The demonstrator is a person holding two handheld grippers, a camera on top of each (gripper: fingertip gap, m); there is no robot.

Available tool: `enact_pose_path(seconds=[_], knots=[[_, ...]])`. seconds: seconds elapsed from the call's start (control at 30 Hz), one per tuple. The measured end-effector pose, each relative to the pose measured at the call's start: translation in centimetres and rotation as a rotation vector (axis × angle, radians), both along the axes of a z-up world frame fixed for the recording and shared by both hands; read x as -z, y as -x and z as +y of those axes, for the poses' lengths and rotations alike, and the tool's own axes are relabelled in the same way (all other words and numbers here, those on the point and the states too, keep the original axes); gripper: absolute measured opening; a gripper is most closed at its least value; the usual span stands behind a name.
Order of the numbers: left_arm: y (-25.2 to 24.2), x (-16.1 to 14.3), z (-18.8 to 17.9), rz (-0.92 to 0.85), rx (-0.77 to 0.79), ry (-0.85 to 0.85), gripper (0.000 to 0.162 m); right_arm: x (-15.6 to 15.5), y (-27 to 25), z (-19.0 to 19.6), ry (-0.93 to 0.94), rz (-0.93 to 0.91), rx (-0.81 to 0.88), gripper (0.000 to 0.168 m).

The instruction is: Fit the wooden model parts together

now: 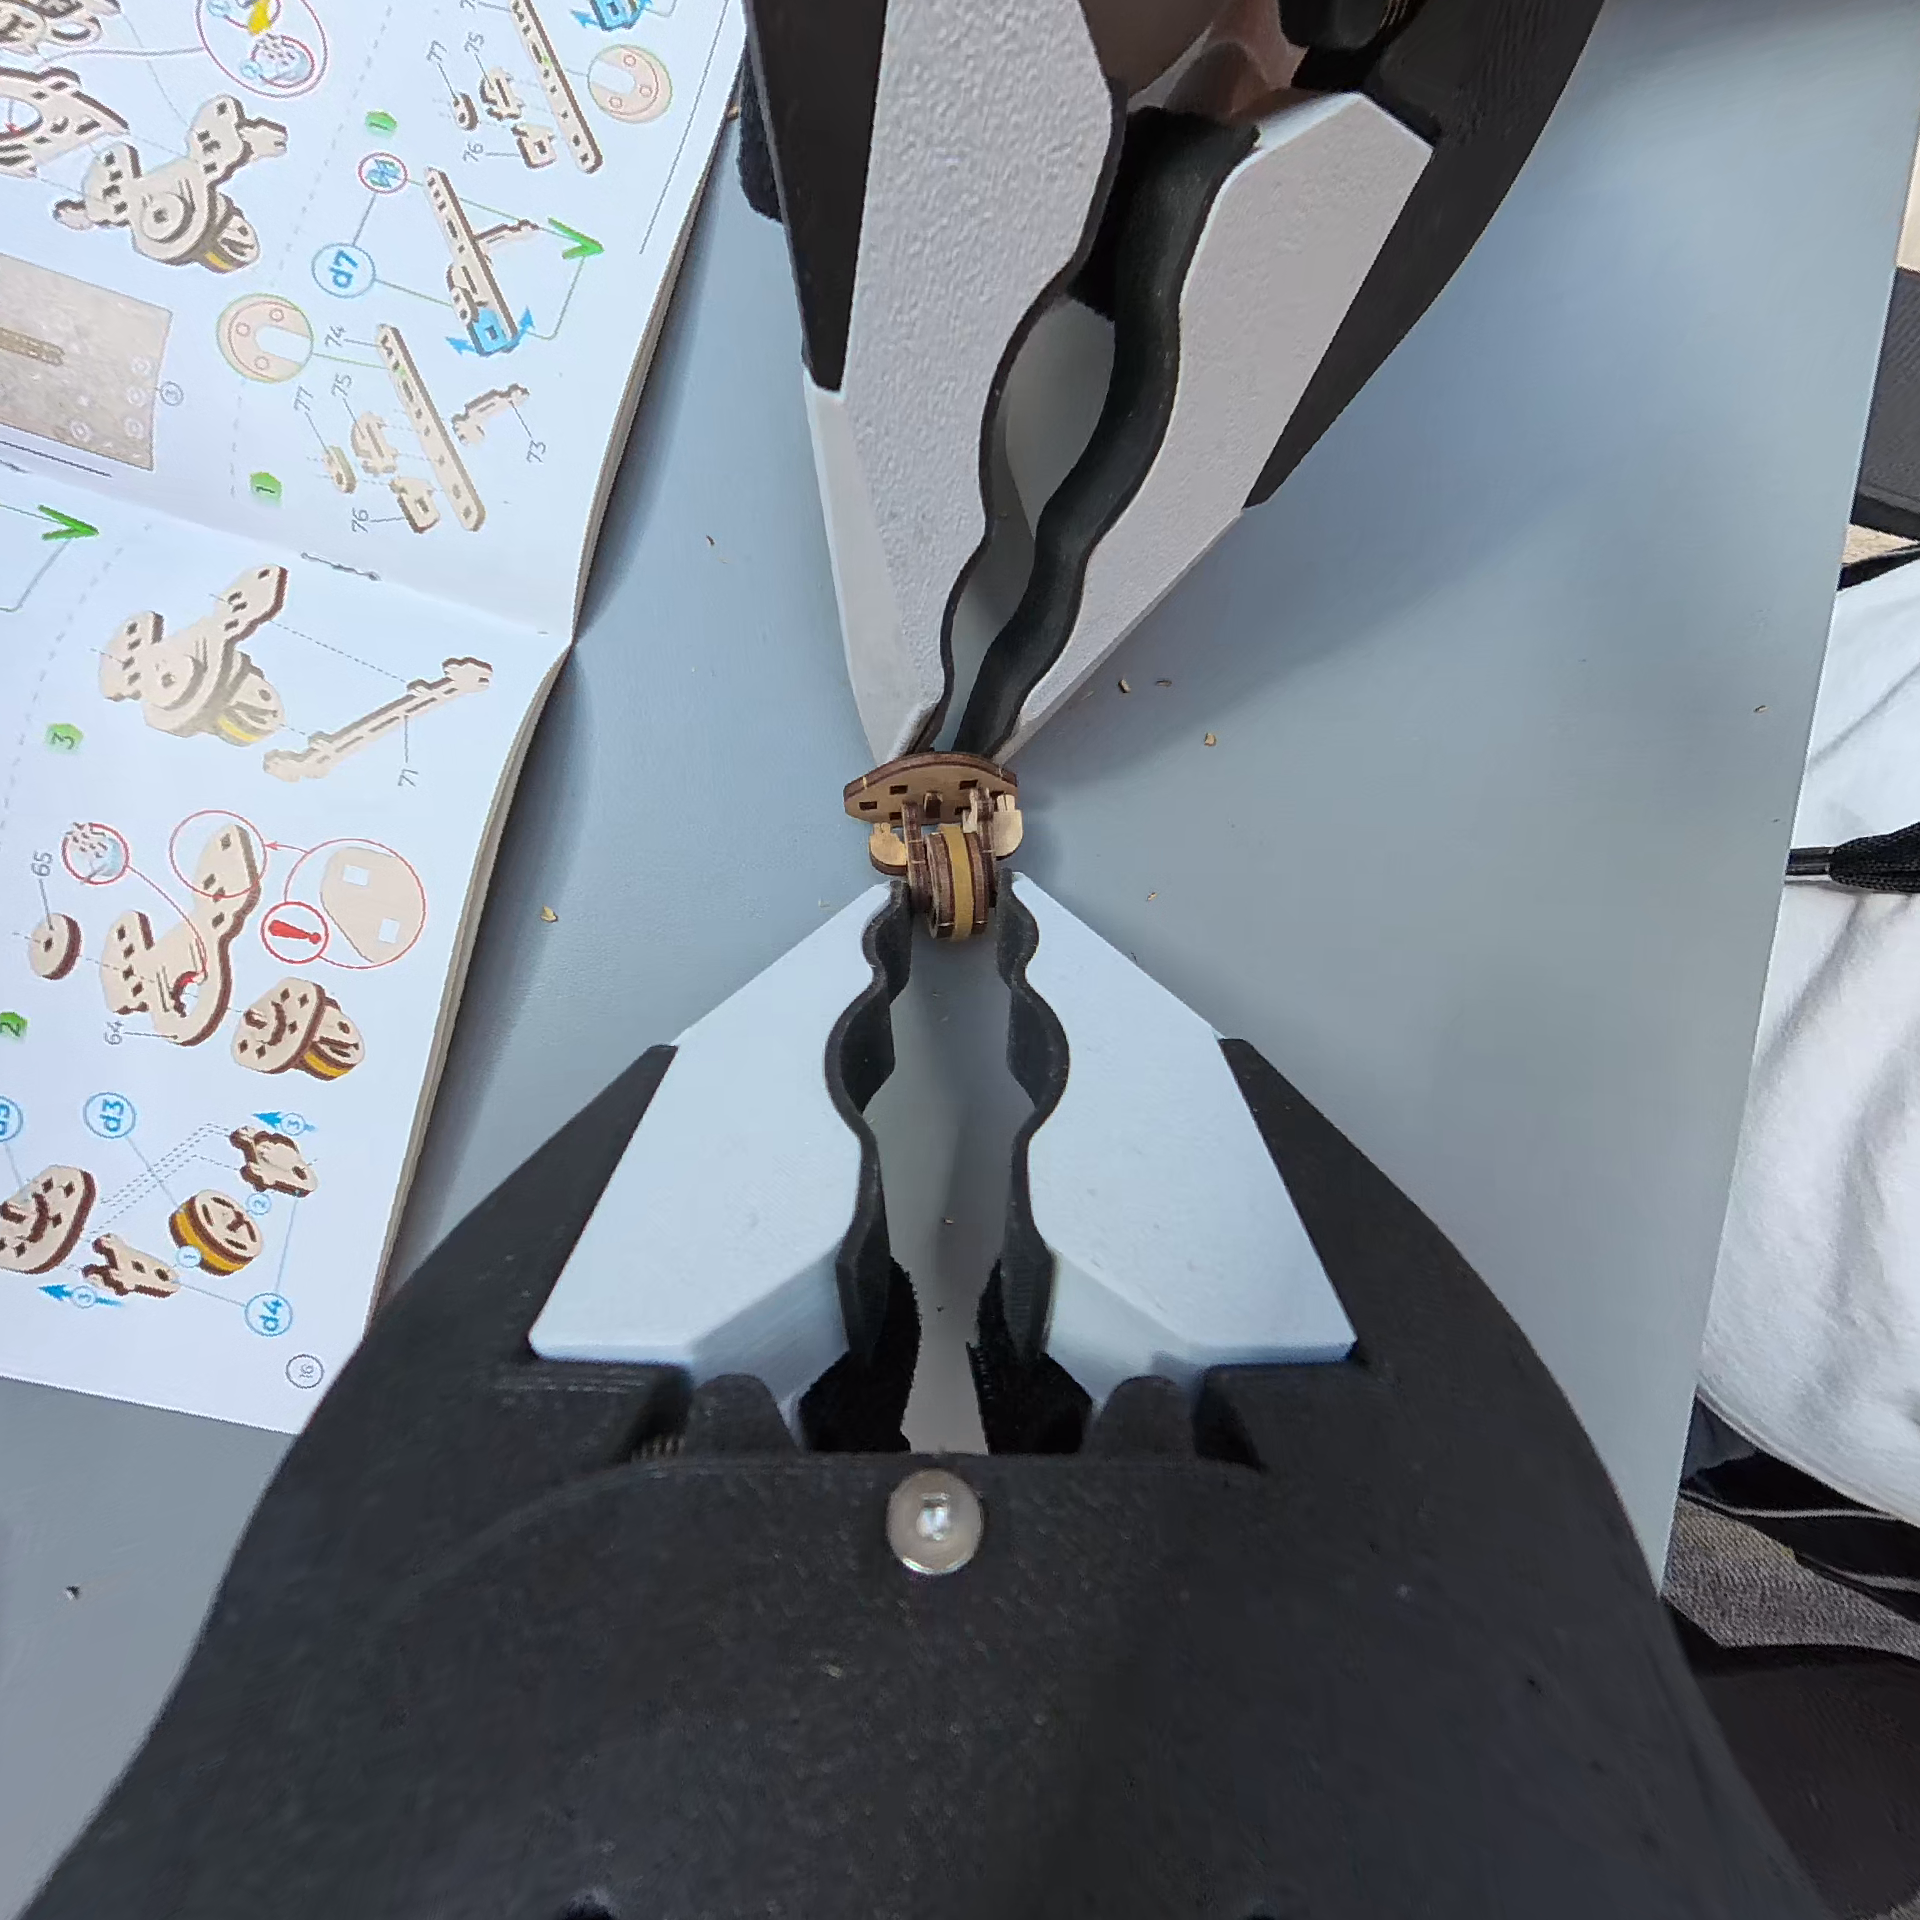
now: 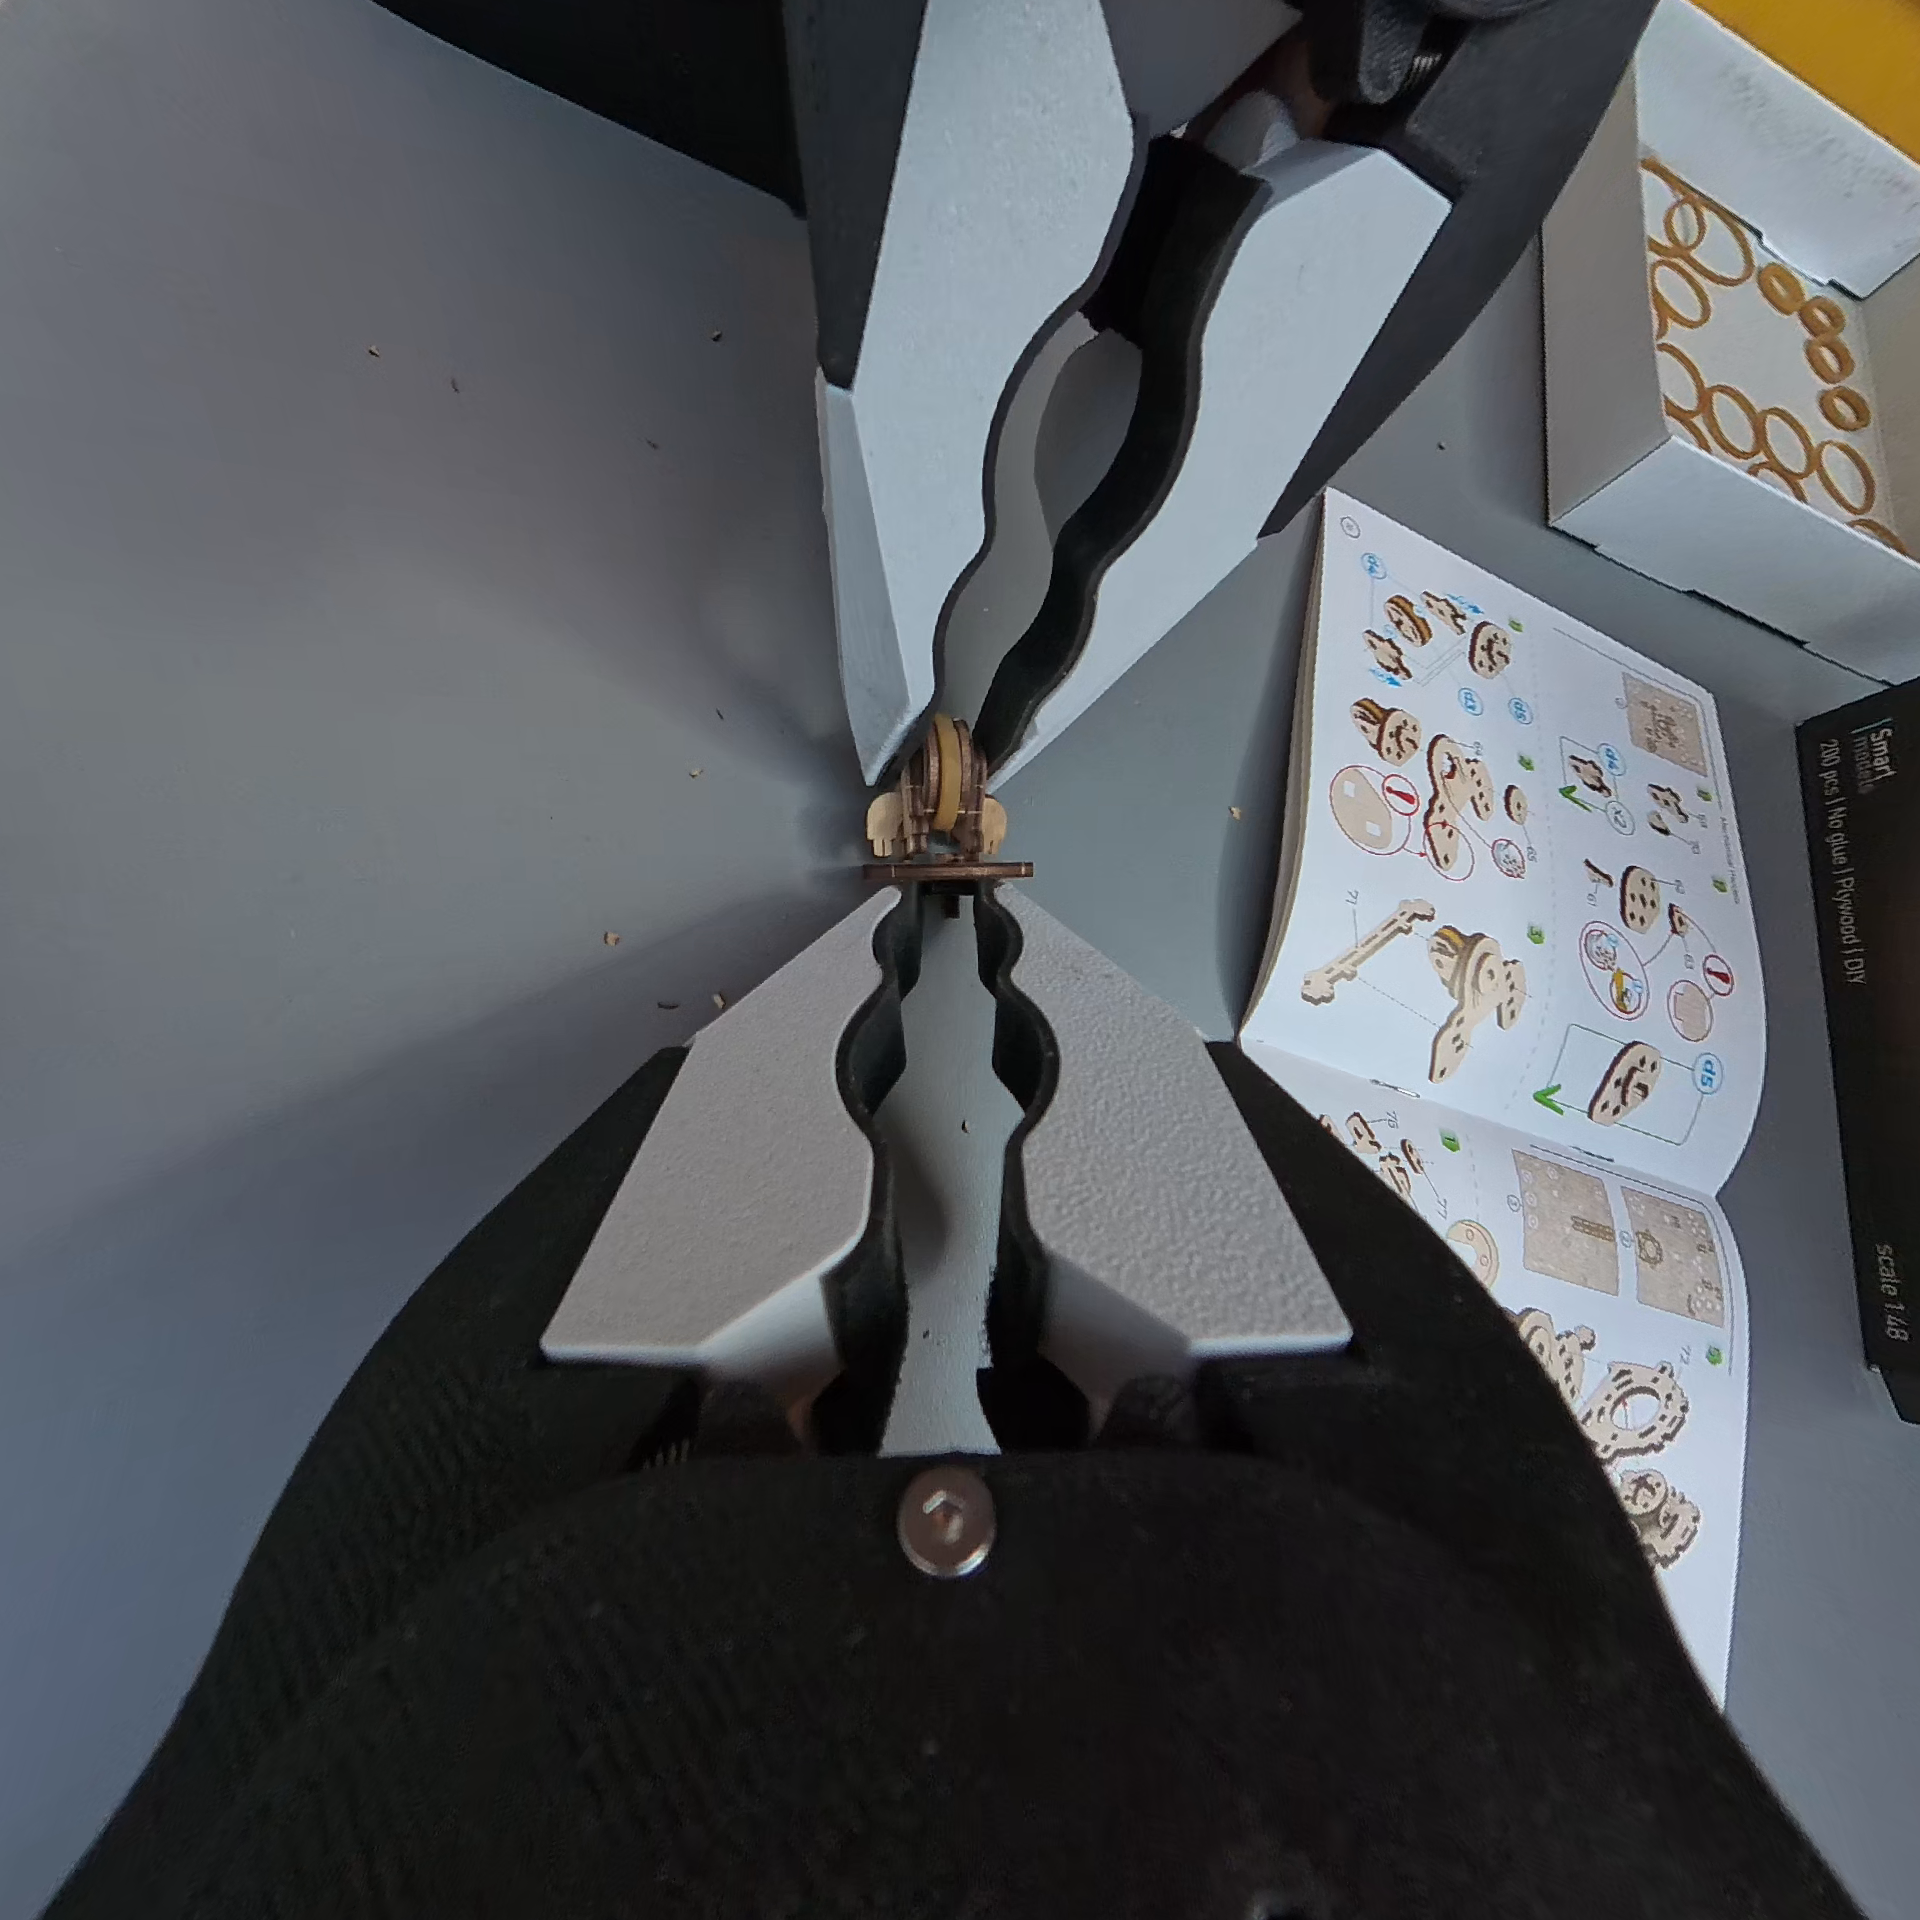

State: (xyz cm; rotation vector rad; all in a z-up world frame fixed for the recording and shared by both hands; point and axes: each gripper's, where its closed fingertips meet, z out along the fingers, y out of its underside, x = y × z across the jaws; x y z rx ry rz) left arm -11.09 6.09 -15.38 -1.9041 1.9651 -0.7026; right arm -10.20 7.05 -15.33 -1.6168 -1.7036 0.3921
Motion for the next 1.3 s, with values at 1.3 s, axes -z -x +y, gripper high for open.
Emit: enact_pose_path(seconds=[1.3], knots=[[0.27, 0.26, -0.07, -0.101, -0.087, 0.006, 0.015, -0.03, 0.38, 0.04, 0.065, 0.094, -0.009, 0.01]])
